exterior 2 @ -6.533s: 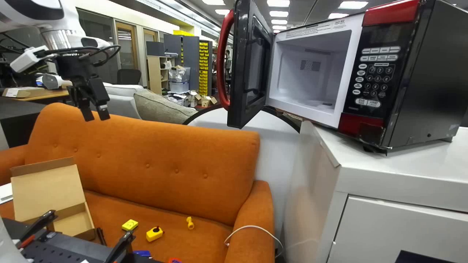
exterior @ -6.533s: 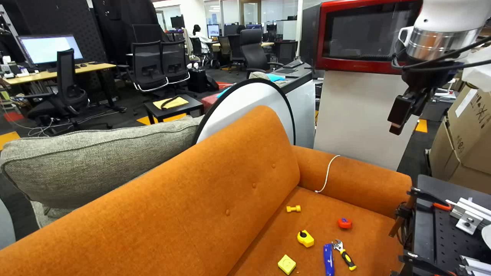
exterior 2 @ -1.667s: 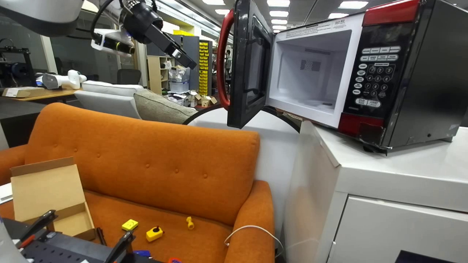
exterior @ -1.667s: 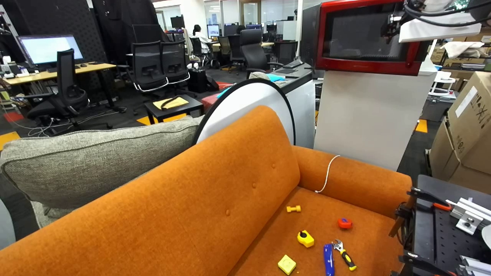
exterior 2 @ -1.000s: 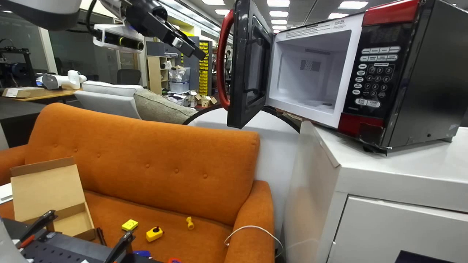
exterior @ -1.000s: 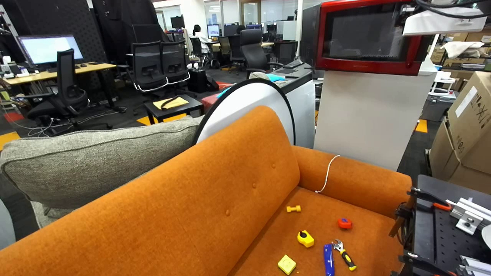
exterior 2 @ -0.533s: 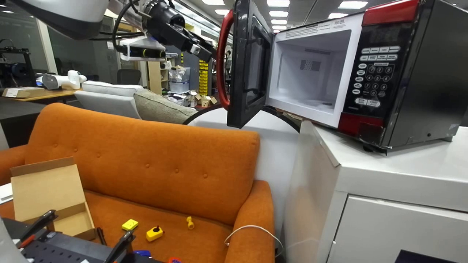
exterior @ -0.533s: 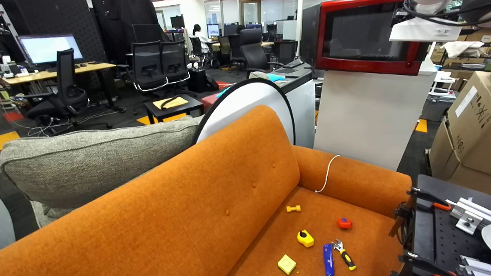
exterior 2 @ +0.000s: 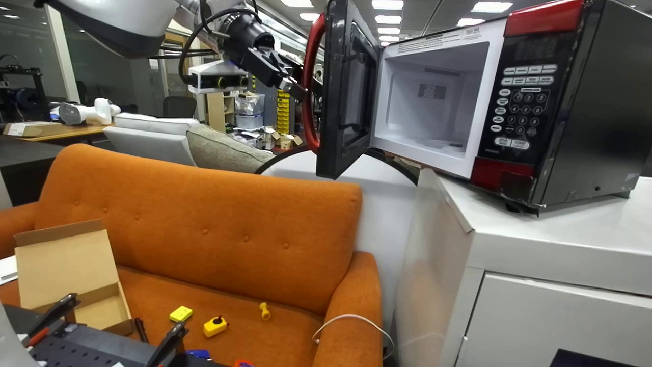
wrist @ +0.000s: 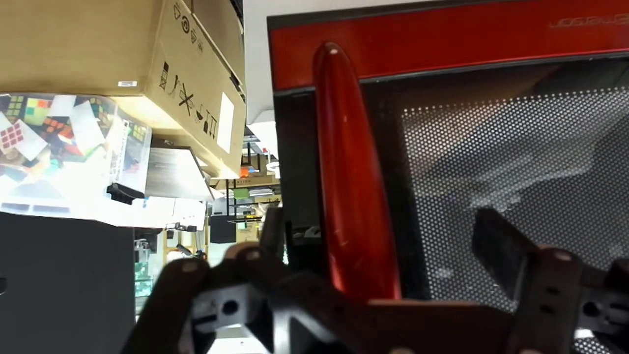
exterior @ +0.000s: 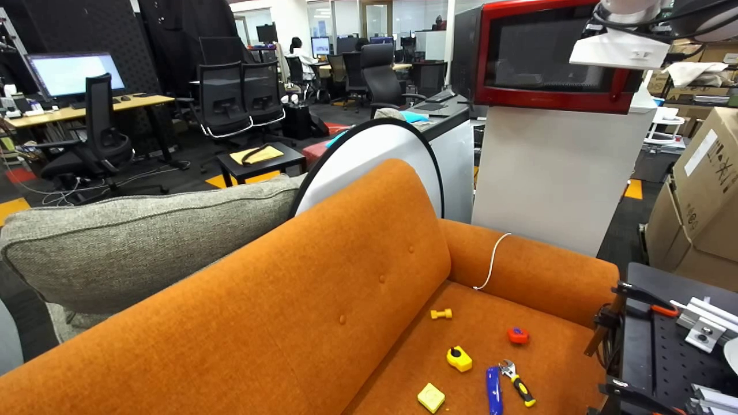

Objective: Close the microwave

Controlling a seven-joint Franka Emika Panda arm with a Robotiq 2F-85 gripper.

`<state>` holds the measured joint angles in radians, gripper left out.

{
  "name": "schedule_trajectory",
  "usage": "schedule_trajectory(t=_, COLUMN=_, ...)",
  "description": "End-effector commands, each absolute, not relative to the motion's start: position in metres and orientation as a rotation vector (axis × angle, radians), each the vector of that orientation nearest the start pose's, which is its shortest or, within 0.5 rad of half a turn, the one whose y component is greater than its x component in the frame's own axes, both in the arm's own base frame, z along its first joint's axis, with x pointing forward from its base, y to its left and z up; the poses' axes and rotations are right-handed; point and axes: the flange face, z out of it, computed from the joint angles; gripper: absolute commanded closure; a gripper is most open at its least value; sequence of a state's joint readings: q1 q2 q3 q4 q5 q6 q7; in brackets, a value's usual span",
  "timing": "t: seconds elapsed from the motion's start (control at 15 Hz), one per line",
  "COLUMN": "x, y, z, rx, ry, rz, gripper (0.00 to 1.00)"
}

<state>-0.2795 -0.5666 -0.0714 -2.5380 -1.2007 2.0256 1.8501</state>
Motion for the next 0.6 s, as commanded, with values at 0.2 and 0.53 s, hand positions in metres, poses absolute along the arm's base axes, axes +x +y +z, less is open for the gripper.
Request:
schedule_trajectory(t=0.2, x=0.36, y=-0.21, z=0.5, rx=1.466, ry=-1.705, rz=0.961, gripper=0.47)
schedule_trajectory(t=0.53, x=0.356, y=-0.218, z=0.503, rx=1.461, ry=-1.742, rz=0.957, gripper=0.8)
